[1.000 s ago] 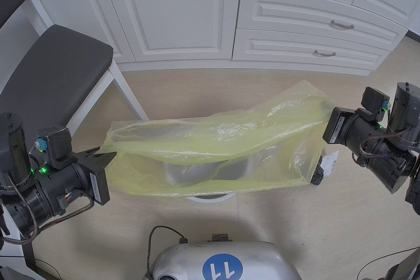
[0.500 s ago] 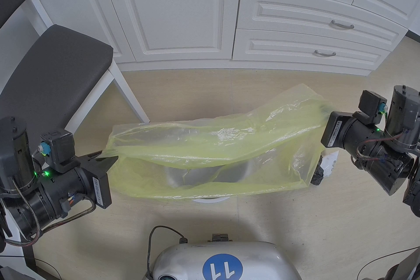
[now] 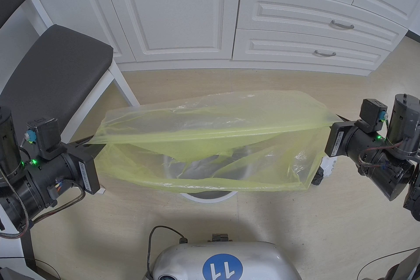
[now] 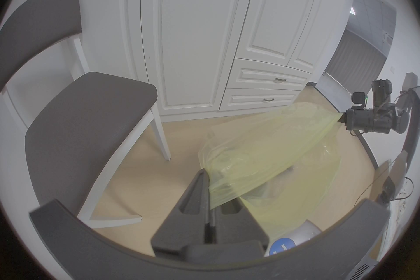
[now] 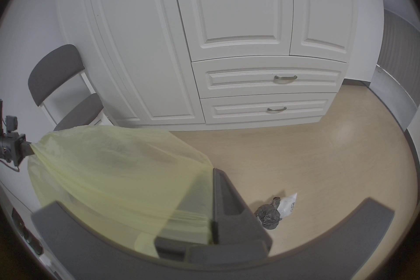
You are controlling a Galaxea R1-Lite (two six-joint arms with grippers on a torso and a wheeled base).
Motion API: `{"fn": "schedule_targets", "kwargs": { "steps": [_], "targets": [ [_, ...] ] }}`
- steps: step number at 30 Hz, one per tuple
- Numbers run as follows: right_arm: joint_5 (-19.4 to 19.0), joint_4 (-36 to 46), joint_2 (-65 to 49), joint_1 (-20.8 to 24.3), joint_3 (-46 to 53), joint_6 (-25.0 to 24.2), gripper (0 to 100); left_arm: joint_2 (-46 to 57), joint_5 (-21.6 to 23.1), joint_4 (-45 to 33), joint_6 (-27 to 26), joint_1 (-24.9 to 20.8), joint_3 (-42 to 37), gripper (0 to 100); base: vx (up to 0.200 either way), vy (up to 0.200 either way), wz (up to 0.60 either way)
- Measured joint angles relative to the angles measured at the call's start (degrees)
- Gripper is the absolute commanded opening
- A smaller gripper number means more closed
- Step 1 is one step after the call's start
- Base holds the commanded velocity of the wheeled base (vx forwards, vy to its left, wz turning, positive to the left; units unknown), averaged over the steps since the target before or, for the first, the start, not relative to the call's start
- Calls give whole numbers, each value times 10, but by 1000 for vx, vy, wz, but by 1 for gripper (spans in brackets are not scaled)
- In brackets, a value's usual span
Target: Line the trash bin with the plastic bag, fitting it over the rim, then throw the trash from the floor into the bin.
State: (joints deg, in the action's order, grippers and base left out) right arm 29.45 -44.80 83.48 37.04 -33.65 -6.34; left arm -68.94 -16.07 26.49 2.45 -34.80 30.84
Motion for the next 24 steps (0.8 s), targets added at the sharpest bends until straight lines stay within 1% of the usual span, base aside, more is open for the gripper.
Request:
{"fn": "schedule_targets", "kwargs": {
  "steps": [6, 10, 14, 18, 21, 24],
  "targets": [
    [3, 0, -1, -4, 2, 9, 0, 0, 1, 2, 0, 2, 0, 0, 0, 0, 0],
    [2, 0, 1, -1, -1, 15, 0, -8, 1, 23, 8, 3, 0, 0, 0, 0, 0],
    [-5, 0, 4, 1, -17, 21, 0, -28, 1, 82, 20, 1, -1, 0, 0, 0, 0],
    [-27, 1, 5, 3, -20, 26, 0, -56, 1, 145, 41, -6, -6, 0, 0, 0, 0],
    [-40, 0, 3, 12, -14, 38, 0, -72, 2, 160, 52, -18, -13, 0, 0, 0, 0],
    [-41, -7, -3, 38, -5, 48, 0, -82, 3, 162, 54, -36, -18, 0, 0, 0, 0]
  ]
}}
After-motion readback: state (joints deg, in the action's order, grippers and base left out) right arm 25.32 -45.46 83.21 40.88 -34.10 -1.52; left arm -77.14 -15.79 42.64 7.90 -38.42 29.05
